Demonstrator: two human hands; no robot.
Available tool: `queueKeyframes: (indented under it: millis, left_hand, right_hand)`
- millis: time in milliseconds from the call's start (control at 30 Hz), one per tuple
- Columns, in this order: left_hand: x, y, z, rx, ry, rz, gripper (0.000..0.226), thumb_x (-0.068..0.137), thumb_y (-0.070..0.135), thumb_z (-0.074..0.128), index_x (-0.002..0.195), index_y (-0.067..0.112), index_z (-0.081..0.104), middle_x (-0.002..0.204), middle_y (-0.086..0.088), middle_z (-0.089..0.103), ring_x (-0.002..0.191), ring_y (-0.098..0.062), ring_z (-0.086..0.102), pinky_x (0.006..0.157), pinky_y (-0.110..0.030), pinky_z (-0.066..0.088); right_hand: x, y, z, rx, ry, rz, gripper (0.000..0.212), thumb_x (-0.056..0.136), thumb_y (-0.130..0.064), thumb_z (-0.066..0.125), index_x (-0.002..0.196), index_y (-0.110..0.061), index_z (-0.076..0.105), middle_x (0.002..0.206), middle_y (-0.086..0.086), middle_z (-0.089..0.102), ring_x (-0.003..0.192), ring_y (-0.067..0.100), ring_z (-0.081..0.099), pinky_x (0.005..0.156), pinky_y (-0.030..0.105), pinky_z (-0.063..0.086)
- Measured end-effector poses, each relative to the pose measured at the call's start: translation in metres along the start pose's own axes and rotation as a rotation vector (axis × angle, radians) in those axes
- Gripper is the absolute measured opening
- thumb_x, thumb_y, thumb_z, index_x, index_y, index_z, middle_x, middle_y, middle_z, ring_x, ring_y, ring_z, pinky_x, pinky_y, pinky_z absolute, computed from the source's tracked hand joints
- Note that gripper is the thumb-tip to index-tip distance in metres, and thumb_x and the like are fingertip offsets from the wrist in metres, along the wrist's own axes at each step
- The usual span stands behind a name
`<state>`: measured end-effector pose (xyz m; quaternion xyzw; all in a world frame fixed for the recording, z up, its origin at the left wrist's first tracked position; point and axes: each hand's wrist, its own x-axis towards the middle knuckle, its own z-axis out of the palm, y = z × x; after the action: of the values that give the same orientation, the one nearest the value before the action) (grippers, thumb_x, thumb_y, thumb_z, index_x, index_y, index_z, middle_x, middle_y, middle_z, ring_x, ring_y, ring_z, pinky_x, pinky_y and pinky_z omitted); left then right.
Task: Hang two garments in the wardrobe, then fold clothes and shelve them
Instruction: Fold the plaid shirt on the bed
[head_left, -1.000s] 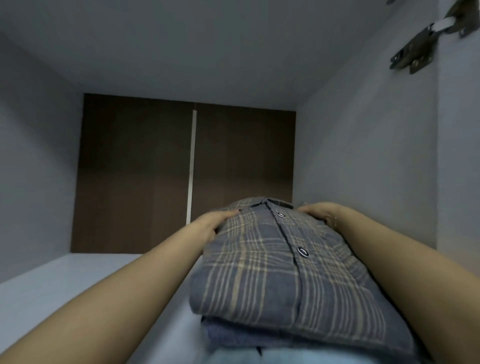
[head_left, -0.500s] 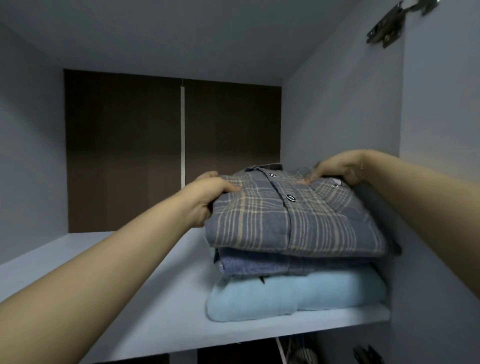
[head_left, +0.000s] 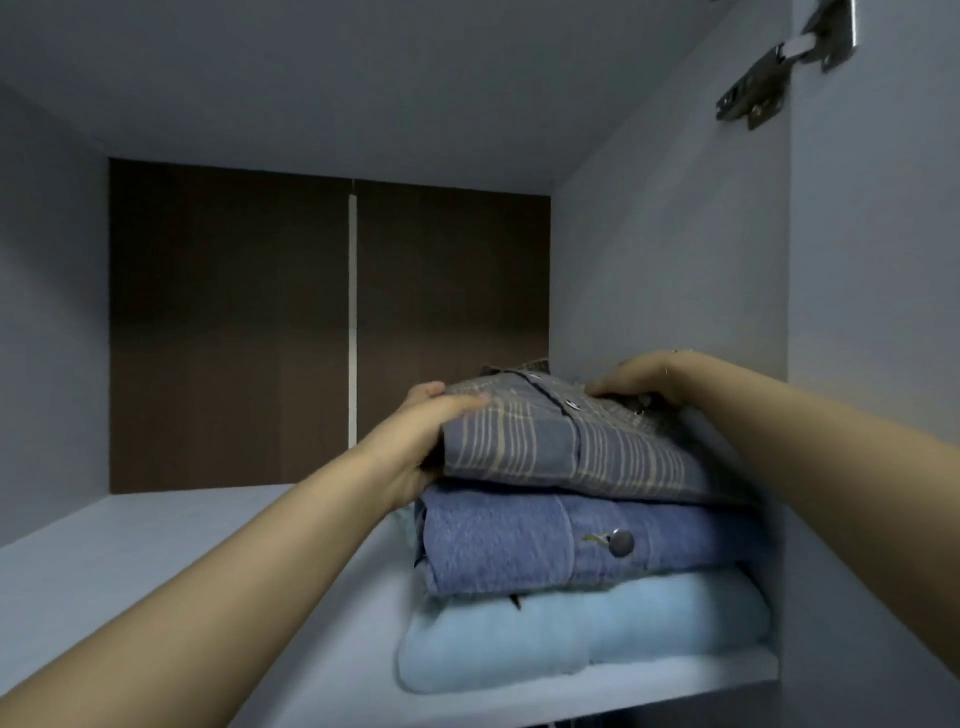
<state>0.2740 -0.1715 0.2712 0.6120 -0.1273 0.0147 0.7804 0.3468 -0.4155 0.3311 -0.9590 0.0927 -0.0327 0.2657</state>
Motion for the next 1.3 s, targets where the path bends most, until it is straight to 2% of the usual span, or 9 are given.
queueKeyframes:
  millis: [133, 300, 533, 667, 733, 800, 933, 1067, 1300]
  left_hand:
    - [-0.025, 0.007, 0.005, 0.104, -0.027, 0.100, 0.046, 0.090, -0.004, 0.058, 0.133, 0.009, 0.046, 0.106, -0.008, 0.060, 0.077, -0.017, 0.063, 0.048, -0.020, 0.054]
    - [-0.043, -0.005, 0.001, 0.143, -0.029, 0.138, 0.032, 0.088, -0.010, 0.057, 0.114, 0.009, 0.058, 0.100, -0.008, 0.065, 0.066, -0.012, 0.066, 0.053, -0.020, 0.056]
    - [-0.055, -0.008, -0.011, 0.119, 0.038, 0.073, 0.040, 0.086, -0.003, 0.065, 0.118, 0.010, 0.045, 0.094, -0.012, 0.064, 0.051, -0.013, 0.063, 0.039, -0.020, 0.049]
    - [-0.067, -0.007, -0.024, 0.124, -0.044, 0.024, 0.044, 0.070, 0.034, 0.077, 0.100, 0.006, 0.060, 0.062, -0.005, 0.062, 0.043, -0.010, 0.055, 0.042, -0.018, 0.047]
    - [-0.076, -0.010, -0.025, 0.124, -0.097, -0.001, 0.046, 0.054, 0.045, 0.078, 0.084, 0.010, 0.071, 0.060, 0.000, 0.061, 0.046, -0.008, 0.053, 0.043, -0.018, 0.046]
    - [-0.083, -0.013, -0.023, 0.141, -0.129, 0.016, 0.041, 0.047, 0.051, 0.078, 0.070, 0.017, 0.076, 0.059, 0.004, 0.060, 0.049, -0.007, 0.052, 0.044, -0.017, 0.045]
    - [-0.086, -0.022, -0.027, 0.215, -0.092, 0.128, 0.020, 0.073, 0.031, 0.074, 0.062, 0.017, 0.066, 0.063, -0.002, 0.054, 0.054, -0.009, 0.047, 0.047, -0.015, 0.042]
    - [-0.098, -0.040, -0.033, 0.239, -0.044, 0.369, 0.018, 0.079, 0.014, 0.071, 0.066, 0.011, 0.061, 0.065, -0.002, 0.048, 0.054, -0.008, 0.042, 0.053, -0.012, 0.037]
    - [-0.115, -0.044, -0.035, 0.423, 0.027, 0.590, 0.012, 0.087, 0.011, 0.068, 0.076, 0.007, 0.064, 0.082, -0.011, 0.054, 0.061, -0.006, 0.046, 0.062, -0.015, 0.041]
  right_hand:
    - [-0.012, 0.002, 0.000, -0.099, 0.131, -0.068, 0.057, 0.093, -0.051, 0.055, 0.128, -0.005, 0.052, 0.122, 0.017, 0.058, 0.104, 0.032, 0.057, 0.088, 0.036, 0.046]
    - [-0.005, 0.012, 0.004, -0.203, 0.368, -0.244, 0.038, 0.090, -0.040, 0.066, 0.074, -0.005, 0.063, 0.082, 0.013, 0.062, 0.080, 0.027, 0.054, 0.069, 0.027, 0.037]
    - [-0.019, -0.002, 0.004, -0.418, 0.495, -0.271, 0.054, 0.089, -0.052, 0.060, 0.120, -0.008, 0.061, 0.126, 0.015, 0.061, 0.109, 0.032, 0.057, 0.089, 0.036, 0.048]
    - [-0.065, -0.050, 0.006, -0.249, 0.099, -0.659, 0.072, 0.088, -0.071, 0.043, 0.146, -0.030, 0.040, 0.157, -0.004, 0.029, 0.144, 0.015, 0.025, 0.115, 0.032, 0.015]
    - [-0.076, -0.067, 0.032, -0.275, -0.200, -0.705, 0.068, 0.089, -0.075, 0.033, 0.146, -0.038, 0.038, 0.152, -0.019, 0.032, 0.136, -0.005, 0.029, 0.111, 0.017, 0.012]
    - [-0.064, -0.072, 0.063, -0.474, -0.308, -0.698, 0.057, 0.101, -0.054, 0.027, 0.151, -0.027, 0.031, 0.154, -0.012, 0.031, 0.139, 0.000, 0.031, 0.114, 0.018, 0.018]
    - [-0.042, -0.072, 0.088, -0.690, -0.255, -0.628, 0.057, 0.105, -0.033, 0.031, 0.155, -0.017, 0.007, 0.163, 0.007, -0.002, 0.148, 0.032, -0.011, 0.119, 0.042, -0.007]
    - [-0.048, -0.068, 0.090, -0.506, -0.306, -0.661, 0.073, 0.090, -0.071, 0.022, 0.153, -0.036, 0.015, 0.163, -0.007, -0.001, 0.148, 0.021, -0.016, 0.117, 0.052, -0.015]
    - [-0.080, -0.062, 0.076, -0.275, -0.122, -0.633, 0.057, 0.097, -0.055, 0.041, 0.146, -0.026, 0.042, 0.155, -0.004, 0.034, 0.144, 0.016, 0.027, 0.119, 0.031, 0.012]
